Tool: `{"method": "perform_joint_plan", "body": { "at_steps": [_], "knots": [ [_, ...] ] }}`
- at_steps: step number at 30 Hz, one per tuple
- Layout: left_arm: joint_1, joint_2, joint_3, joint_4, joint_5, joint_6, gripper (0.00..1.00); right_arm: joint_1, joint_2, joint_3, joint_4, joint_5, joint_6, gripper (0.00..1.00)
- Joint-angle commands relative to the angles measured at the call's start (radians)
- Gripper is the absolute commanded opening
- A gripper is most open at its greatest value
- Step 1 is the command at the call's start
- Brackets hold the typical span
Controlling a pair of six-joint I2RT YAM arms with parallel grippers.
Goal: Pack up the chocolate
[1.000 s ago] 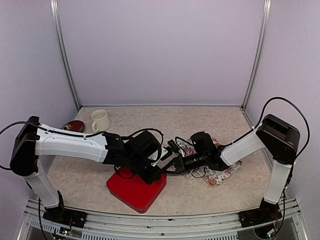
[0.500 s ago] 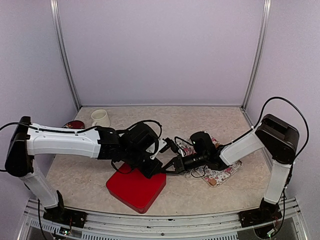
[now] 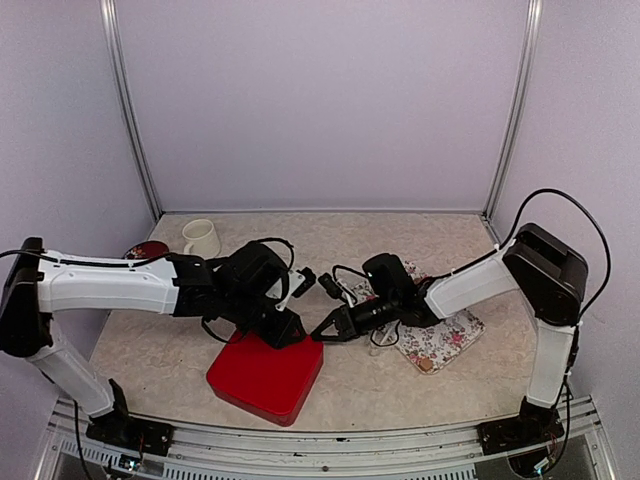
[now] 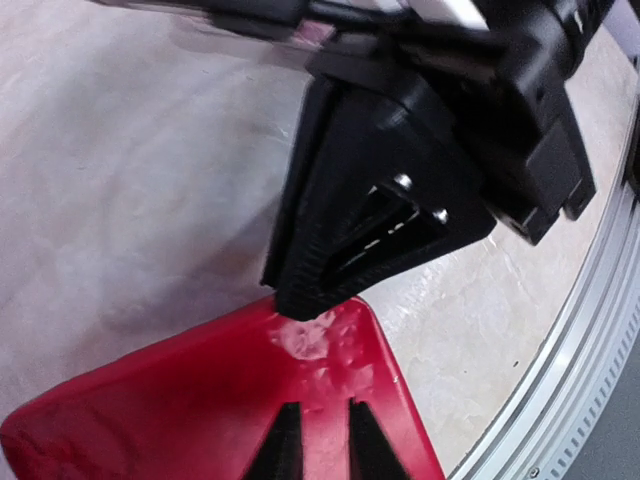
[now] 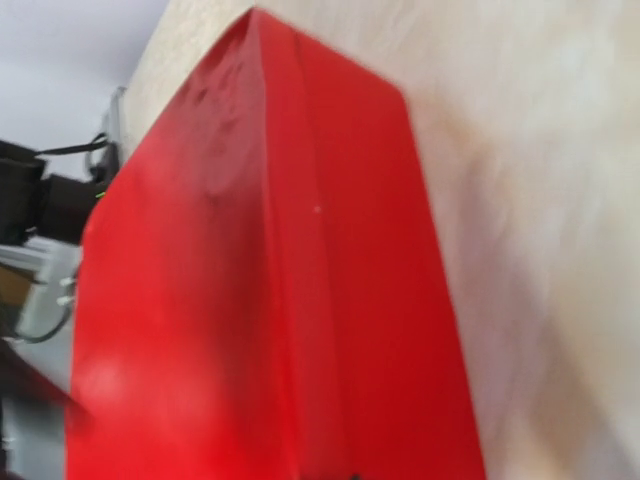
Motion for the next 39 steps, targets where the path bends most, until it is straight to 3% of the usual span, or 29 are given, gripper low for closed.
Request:
{"method": "perform_joint_plan", "body": {
  "at_steps": [1,5,7,10,16,22,29,33,39],
  "knots": [
    [0.09,-0.181,-0.117,0.063,-0.048,-0.101,0.43,-0.006,0.117,0.107,-0.334,0.287,-0.17,0.02],
    [0.198,-0.342,-0.25,0.087,-0.031,-0.167,0.69,-0.035,0.116,0.235,-0.376,0.328,-0.225,0.25],
    [0.241,-0.41,-0.3,0.077,-0.013,-0.179,0.89,-0.049,0.092,0.275,-0.387,0.331,-0.231,0.4],
    [0.281,-0.476,-0.36,0.035,-0.012,-0.206,0.96,-0.056,0.039,0.296,-0.408,0.333,-0.241,0.55],
    [0.327,-0.505,-0.439,0.023,-0.022,-0.319,0.94,-0.056,-0.096,0.204,-0.403,0.275,-0.214,0.71],
    [0.328,-0.581,-0.588,0.155,0.027,-0.471,0.96,-0.047,-0.211,0.043,-0.345,0.153,-0.101,0.77],
    [0.228,-0.551,-0.635,0.278,0.056,-0.55,0.91,0.022,-0.197,-0.066,-0.218,0.034,0.01,0.73],
    [0.163,-0.485,-0.642,0.395,0.059,-0.597,0.81,0.031,-0.166,-0.097,-0.137,0.004,0.053,0.69],
    [0.115,-0.384,-0.634,0.555,0.073,-0.64,0.71,0.014,-0.17,-0.074,-0.197,0.051,0.0,0.6]
  ]
}}
